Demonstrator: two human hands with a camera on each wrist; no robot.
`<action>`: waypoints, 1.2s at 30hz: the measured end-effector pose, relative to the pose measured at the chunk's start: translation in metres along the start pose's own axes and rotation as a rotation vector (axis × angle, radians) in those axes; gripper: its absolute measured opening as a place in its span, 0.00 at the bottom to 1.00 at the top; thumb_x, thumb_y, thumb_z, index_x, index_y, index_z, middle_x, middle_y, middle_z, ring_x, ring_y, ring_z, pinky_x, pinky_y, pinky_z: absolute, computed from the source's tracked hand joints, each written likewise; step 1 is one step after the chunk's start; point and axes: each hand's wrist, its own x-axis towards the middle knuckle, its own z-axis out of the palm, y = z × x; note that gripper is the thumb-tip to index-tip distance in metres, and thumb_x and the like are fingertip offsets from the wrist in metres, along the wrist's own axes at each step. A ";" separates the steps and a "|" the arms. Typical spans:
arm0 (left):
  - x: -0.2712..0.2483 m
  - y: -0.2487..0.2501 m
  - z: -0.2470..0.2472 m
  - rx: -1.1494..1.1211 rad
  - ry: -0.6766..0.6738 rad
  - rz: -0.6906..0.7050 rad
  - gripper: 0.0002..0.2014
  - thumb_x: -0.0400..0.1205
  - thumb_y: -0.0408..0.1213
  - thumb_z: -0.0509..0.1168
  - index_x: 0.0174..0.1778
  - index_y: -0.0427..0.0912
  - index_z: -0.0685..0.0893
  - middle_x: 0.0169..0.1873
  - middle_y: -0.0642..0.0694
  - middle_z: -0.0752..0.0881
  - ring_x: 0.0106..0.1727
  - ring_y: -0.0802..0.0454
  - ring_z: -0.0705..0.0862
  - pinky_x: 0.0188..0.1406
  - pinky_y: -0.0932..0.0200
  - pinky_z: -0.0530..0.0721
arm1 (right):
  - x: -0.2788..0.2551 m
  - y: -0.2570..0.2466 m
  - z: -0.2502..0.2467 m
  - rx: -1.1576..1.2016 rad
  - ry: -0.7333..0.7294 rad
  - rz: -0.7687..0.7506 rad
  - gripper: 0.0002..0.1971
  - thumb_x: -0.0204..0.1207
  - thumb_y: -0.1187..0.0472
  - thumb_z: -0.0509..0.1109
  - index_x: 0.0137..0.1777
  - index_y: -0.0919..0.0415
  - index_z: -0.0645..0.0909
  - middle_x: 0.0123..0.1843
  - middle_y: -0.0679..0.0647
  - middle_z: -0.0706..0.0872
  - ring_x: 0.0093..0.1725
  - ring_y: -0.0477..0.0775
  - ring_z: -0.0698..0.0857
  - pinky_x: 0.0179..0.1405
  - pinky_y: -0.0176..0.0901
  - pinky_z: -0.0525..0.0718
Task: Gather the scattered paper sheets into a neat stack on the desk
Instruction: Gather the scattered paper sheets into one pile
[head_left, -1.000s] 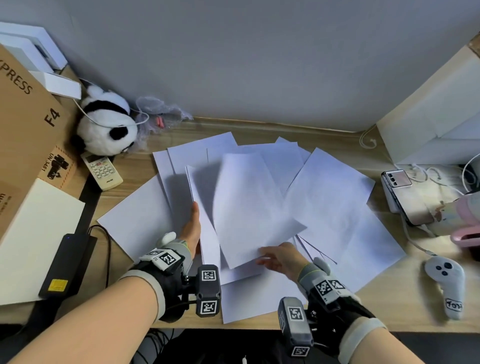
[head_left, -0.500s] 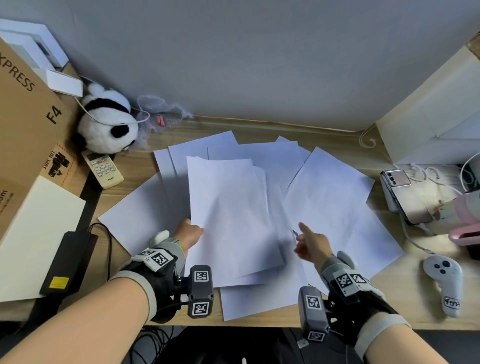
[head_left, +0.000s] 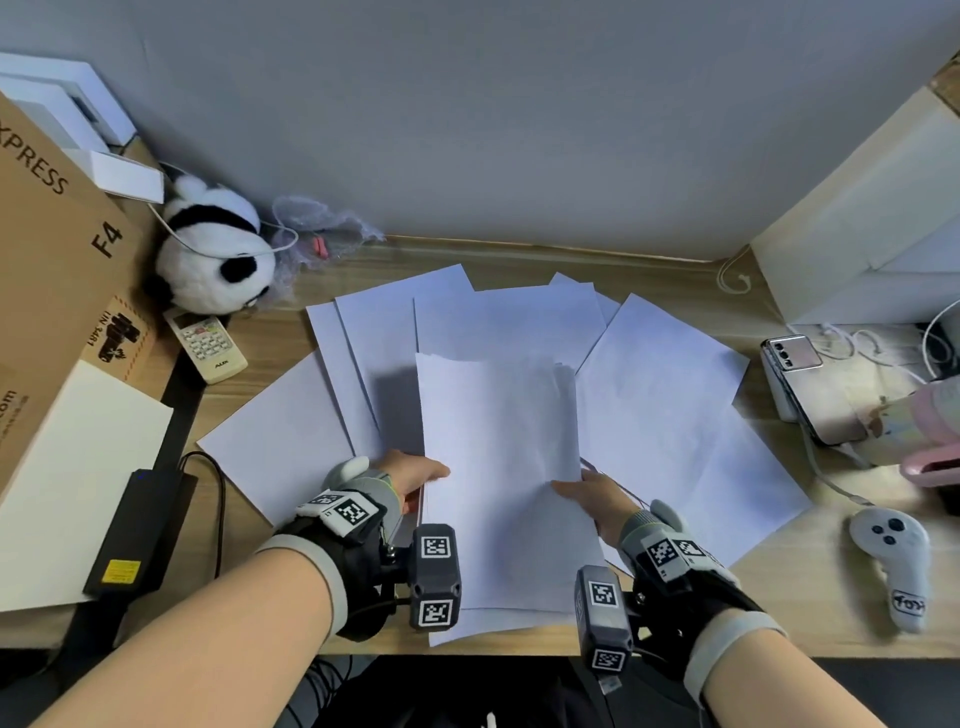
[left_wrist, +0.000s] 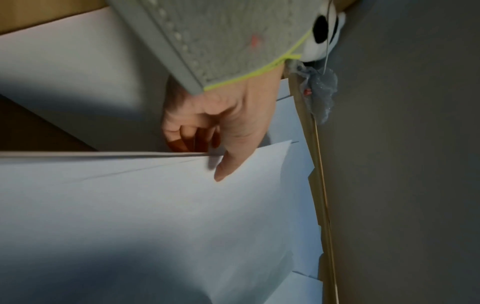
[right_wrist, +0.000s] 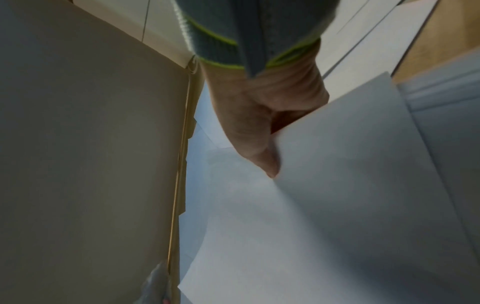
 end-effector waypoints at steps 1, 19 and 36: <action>0.003 -0.002 0.001 0.011 -0.023 -0.001 0.22 0.66 0.31 0.76 0.56 0.31 0.81 0.49 0.40 0.87 0.53 0.43 0.86 0.58 0.52 0.82 | -0.002 0.000 0.001 0.027 -0.011 -0.022 0.09 0.75 0.67 0.68 0.55 0.62 0.81 0.50 0.62 0.86 0.49 0.62 0.85 0.54 0.53 0.83; -0.059 0.105 0.060 0.047 0.035 0.609 0.22 0.74 0.32 0.74 0.63 0.30 0.82 0.53 0.44 0.84 0.54 0.48 0.82 0.53 0.58 0.78 | -0.056 -0.083 -0.066 0.431 0.204 -0.687 0.07 0.76 0.67 0.69 0.48 0.54 0.83 0.44 0.43 0.87 0.36 0.29 0.87 0.38 0.21 0.82; -0.024 0.138 0.119 0.104 0.027 0.645 0.14 0.77 0.24 0.67 0.58 0.28 0.84 0.51 0.37 0.88 0.49 0.48 0.83 0.58 0.50 0.83 | -0.006 -0.068 -0.104 0.374 0.509 -0.378 0.16 0.77 0.61 0.66 0.52 0.78 0.80 0.41 0.58 0.78 0.42 0.52 0.74 0.40 0.46 0.73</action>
